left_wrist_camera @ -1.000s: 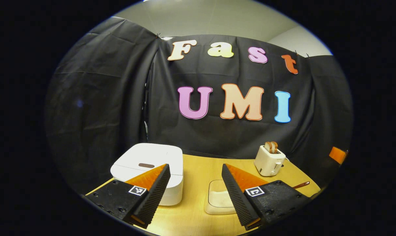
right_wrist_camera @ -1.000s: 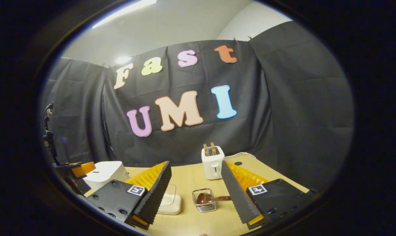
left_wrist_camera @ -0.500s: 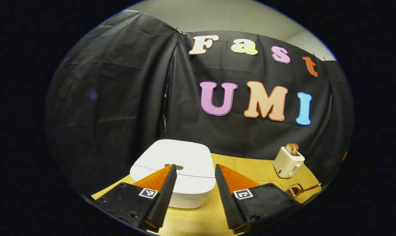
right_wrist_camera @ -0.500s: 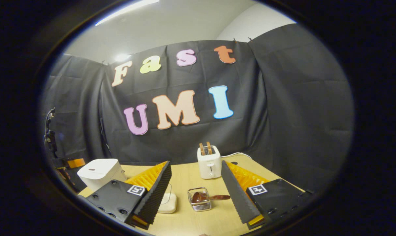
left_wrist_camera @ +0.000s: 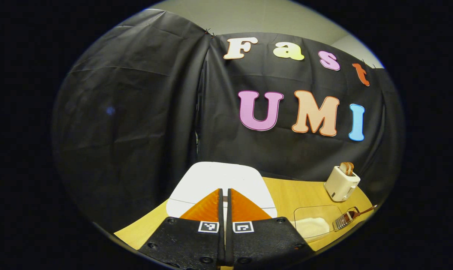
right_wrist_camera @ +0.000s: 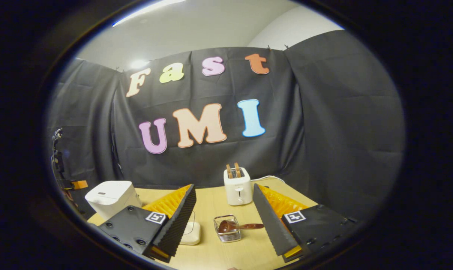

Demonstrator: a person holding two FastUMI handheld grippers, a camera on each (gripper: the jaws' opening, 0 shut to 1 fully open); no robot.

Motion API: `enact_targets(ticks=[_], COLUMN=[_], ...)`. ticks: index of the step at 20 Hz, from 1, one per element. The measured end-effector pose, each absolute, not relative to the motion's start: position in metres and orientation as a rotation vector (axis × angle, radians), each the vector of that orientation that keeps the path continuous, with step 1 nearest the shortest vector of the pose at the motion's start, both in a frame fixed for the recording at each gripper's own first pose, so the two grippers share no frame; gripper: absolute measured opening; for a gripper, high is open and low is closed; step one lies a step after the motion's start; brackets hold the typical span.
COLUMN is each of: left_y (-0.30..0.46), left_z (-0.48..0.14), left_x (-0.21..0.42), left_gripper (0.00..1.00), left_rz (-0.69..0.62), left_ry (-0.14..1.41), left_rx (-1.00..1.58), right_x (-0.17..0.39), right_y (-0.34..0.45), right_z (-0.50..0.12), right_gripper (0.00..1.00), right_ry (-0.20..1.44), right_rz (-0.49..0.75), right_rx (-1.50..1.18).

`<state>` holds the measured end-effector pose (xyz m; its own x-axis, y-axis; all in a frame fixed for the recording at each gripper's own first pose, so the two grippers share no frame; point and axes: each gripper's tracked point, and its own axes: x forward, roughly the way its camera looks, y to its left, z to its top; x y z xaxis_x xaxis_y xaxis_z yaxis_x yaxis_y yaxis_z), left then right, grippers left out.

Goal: Close the left gripper, press the button to open the rice cooker; take a wooden spoon from the chopstick holder with the right hand, scoop a spoonful of rice and pour it into the rice cooker, then put the wooden spoon back into the chopstick holder.

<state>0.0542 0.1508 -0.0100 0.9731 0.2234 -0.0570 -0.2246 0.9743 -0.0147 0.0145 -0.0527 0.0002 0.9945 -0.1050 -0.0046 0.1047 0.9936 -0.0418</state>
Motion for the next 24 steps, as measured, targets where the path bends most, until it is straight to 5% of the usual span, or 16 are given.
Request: enact_targets(ticks=[12,24], left_y=[0.170,0.172], left_z=[-0.042,-0.076], left_x=[0.118,0.127], left_gripper=[0.00,0.00], left_rz=[0.132,0.110], left_ry=[0.118,0.180], left_rx=[-0.024,-0.095], right_x=[0.003,0.011], right_y=[-0.070,-0.051], right_z=[0.002,-0.004], right_gripper=[0.99,0.99], right_ry=[0.011,0.018], right_rz=[-0.214,-0.189], right_rx=[-0.082,-0.089])
